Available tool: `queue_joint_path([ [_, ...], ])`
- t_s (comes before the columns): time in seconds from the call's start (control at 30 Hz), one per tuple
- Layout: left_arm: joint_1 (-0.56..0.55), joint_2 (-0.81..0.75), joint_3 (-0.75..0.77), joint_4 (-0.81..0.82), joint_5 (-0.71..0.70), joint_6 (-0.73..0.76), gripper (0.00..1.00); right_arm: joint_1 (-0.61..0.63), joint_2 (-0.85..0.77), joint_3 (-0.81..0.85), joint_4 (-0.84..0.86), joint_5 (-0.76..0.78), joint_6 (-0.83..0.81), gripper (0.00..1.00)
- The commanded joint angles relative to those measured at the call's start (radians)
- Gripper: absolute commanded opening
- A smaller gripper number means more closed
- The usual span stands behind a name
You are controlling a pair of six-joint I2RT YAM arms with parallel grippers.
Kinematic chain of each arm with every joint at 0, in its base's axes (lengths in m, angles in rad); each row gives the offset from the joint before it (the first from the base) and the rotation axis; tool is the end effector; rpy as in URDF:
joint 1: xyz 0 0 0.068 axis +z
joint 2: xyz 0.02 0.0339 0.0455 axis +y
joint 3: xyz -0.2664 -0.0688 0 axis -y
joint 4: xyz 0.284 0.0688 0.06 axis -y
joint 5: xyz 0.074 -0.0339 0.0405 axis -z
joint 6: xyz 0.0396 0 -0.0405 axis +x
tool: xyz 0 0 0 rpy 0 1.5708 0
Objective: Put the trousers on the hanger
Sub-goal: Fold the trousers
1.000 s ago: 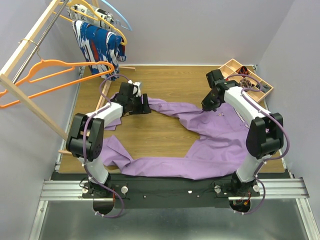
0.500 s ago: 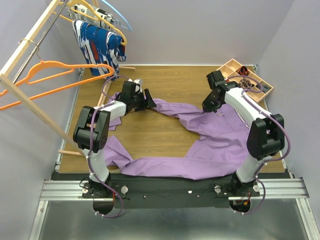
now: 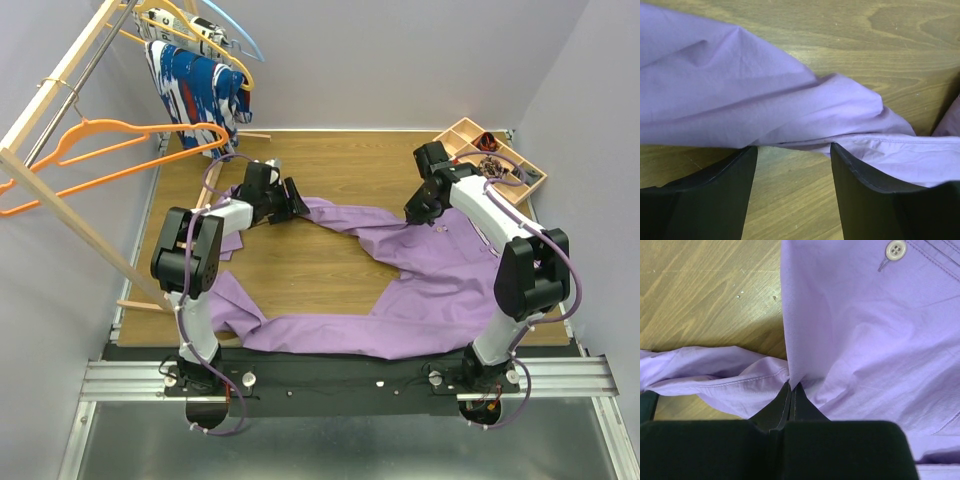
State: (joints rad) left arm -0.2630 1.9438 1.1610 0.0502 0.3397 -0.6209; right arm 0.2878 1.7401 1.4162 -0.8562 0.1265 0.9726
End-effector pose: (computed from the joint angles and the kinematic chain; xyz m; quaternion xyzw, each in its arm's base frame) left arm 0.4248 -0.1280 0.1294 -0.0926 0.8982 -0.3111 0.2965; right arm 0.3815 0.1077 0.2378 0.3403 0.9181 0.0641 0.1930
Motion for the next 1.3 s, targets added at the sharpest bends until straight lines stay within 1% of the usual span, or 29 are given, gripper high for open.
queue_joint_path([
  [0.0,0.001,0.037,0.057,-0.015,-0.041,-0.013,0.66,-0.001,-0.010,0.013,-0.012,0.032,0.009,0.01],
  [0.1,0.001,0.061,0.074,-0.013,-0.053,-0.007,0.62,-0.001,-0.002,0.017,-0.010,0.028,0.006,0.01],
  [0.2,0.002,0.084,0.089,-0.012,-0.053,-0.004,0.52,-0.001,-0.001,0.018,-0.009,0.028,0.005,0.01],
  [0.23,0.002,0.093,0.092,-0.013,-0.053,-0.007,0.43,-0.001,-0.001,0.020,-0.009,0.027,0.005,0.01],
  [0.3,0.001,0.096,0.094,-0.013,-0.050,-0.005,0.39,-0.001,-0.001,0.021,-0.010,0.028,0.003,0.01],
  [0.33,0.001,0.098,0.094,-0.013,-0.050,-0.005,0.30,-0.001,-0.001,0.023,-0.009,0.030,0.003,0.01],
  [0.37,0.001,0.099,0.094,-0.013,-0.047,-0.002,0.23,-0.001,-0.001,0.023,-0.009,0.030,0.003,0.01],
  [0.4,0.001,0.099,0.095,-0.012,-0.045,0.000,0.18,-0.001,0.002,0.023,-0.010,0.032,0.003,0.01],
  [0.43,0.001,0.101,0.097,-0.010,-0.044,0.003,0.08,-0.001,0.003,0.026,-0.009,0.030,0.000,0.01],
  [0.5,0.001,0.101,0.103,-0.004,-0.044,0.018,0.01,-0.001,0.004,0.027,-0.009,0.032,-0.003,0.01],
  [0.6,0.001,0.093,0.118,0.004,-0.045,0.052,0.00,-0.001,-0.001,0.033,-0.009,0.041,-0.009,0.01],
  [0.7,0.001,0.043,0.124,-0.022,-0.062,0.087,0.00,-0.001,-0.025,0.036,-0.010,0.067,-0.023,0.01],
  [0.8,0.001,-0.054,0.118,-0.049,-0.085,0.128,0.00,-0.001,-0.079,0.029,-0.010,0.131,-0.048,0.01],
  [0.93,-0.004,-0.221,0.111,-0.136,-0.129,0.174,0.00,-0.001,-0.148,0.027,-0.010,0.226,-0.103,0.01],
  [1.03,-0.018,-0.314,0.141,-0.222,-0.174,0.210,0.00,0.001,-0.186,0.038,-0.006,0.263,-0.147,0.01],
  [1.1,-0.031,-0.345,0.172,-0.312,-0.200,0.227,0.00,0.001,-0.206,0.041,-0.003,0.278,-0.166,0.01],
  [1.13,-0.039,-0.367,0.216,-0.352,-0.215,0.231,0.00,0.001,-0.212,0.041,-0.003,0.295,-0.176,0.01],
  [1.2,-0.053,-0.382,0.259,-0.476,-0.247,0.247,0.00,0.001,-0.234,0.038,0.002,0.314,-0.181,0.01],
  [1.23,-0.054,-0.378,0.316,-0.527,-0.254,0.253,0.00,0.001,-0.238,0.036,0.002,0.335,-0.183,0.01],
  [1.27,-0.058,-0.372,0.347,-0.634,-0.261,0.263,0.00,0.001,-0.246,0.035,0.003,0.347,-0.181,0.01],
])
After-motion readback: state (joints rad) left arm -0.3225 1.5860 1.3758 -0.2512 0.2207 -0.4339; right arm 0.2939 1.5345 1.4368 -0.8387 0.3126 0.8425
